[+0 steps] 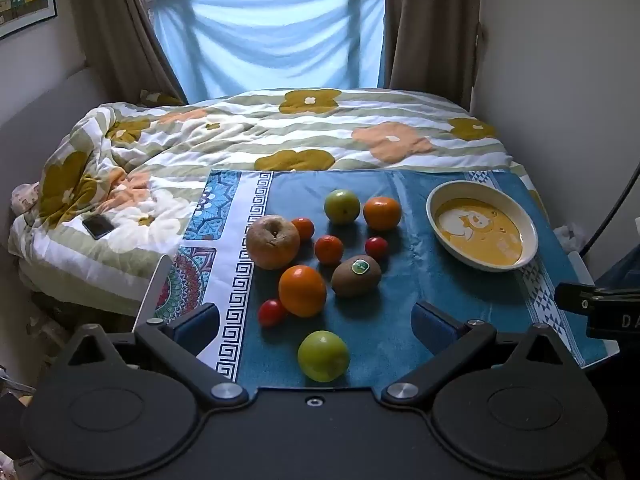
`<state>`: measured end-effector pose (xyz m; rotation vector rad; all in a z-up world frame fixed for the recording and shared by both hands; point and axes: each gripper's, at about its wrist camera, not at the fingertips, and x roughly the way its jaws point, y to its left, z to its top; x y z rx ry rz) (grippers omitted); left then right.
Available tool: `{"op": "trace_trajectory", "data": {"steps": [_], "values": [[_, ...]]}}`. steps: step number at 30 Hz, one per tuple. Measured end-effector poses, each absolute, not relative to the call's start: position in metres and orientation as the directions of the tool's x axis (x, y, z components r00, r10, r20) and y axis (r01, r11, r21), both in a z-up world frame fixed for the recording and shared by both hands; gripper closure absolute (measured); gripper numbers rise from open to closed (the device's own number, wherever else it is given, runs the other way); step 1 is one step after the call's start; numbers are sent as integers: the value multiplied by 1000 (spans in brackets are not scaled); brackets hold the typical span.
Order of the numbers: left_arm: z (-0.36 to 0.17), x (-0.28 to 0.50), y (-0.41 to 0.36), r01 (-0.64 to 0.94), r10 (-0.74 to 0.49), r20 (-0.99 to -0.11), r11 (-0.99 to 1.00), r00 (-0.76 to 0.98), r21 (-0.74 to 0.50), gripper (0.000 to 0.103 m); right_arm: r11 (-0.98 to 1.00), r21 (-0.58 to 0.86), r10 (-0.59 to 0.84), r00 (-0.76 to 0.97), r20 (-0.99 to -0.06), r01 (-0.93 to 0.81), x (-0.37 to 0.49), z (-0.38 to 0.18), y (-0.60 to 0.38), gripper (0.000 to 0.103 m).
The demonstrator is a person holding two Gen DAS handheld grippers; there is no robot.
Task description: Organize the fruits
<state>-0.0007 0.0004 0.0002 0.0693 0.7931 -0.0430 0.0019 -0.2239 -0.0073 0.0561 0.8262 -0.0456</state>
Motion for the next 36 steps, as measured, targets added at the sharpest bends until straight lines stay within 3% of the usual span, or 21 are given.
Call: {"op": "trace_trajectory", "data": {"steps": [36], "values": [[-3, 3, 3, 61, -9, -726, 997, 688, 45, 0, 998, 27, -21, 670, -742, 61, 4, -9, -221, 0]]}}
